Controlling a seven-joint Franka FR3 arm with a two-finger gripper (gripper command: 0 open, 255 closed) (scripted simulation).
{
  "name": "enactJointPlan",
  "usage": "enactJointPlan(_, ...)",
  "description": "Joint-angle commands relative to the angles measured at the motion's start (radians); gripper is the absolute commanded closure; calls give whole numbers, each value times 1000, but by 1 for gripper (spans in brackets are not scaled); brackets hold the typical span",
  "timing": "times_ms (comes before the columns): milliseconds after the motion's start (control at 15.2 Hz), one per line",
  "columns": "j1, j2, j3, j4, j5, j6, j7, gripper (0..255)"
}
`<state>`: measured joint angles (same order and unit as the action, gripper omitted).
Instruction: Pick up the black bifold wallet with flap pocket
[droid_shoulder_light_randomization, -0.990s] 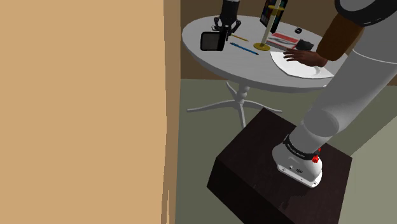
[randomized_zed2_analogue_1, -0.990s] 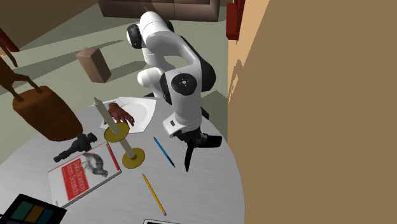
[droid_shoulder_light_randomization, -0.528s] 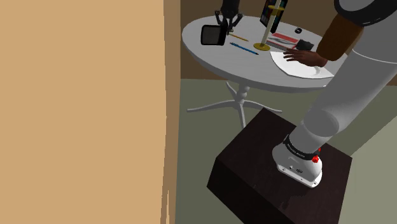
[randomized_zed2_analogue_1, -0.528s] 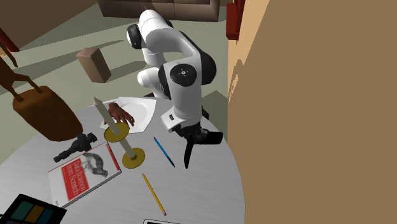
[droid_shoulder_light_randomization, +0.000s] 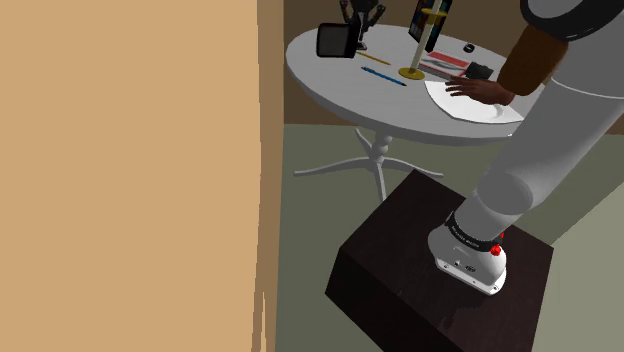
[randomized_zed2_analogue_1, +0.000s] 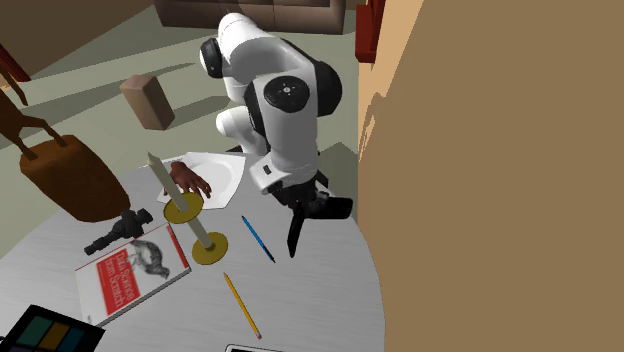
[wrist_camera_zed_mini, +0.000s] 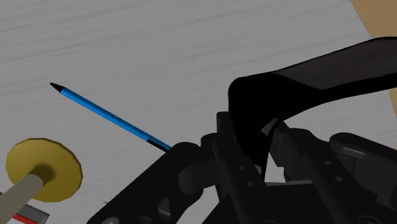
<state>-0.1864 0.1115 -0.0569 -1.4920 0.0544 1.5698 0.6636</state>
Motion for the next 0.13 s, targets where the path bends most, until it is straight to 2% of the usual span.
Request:
enactJointPlan(0, -1, 4, -1, 23, 0, -19, 0, 255)
enactJointPlan(66, -1, 5, -1, 24, 0, -19, 0, 255)
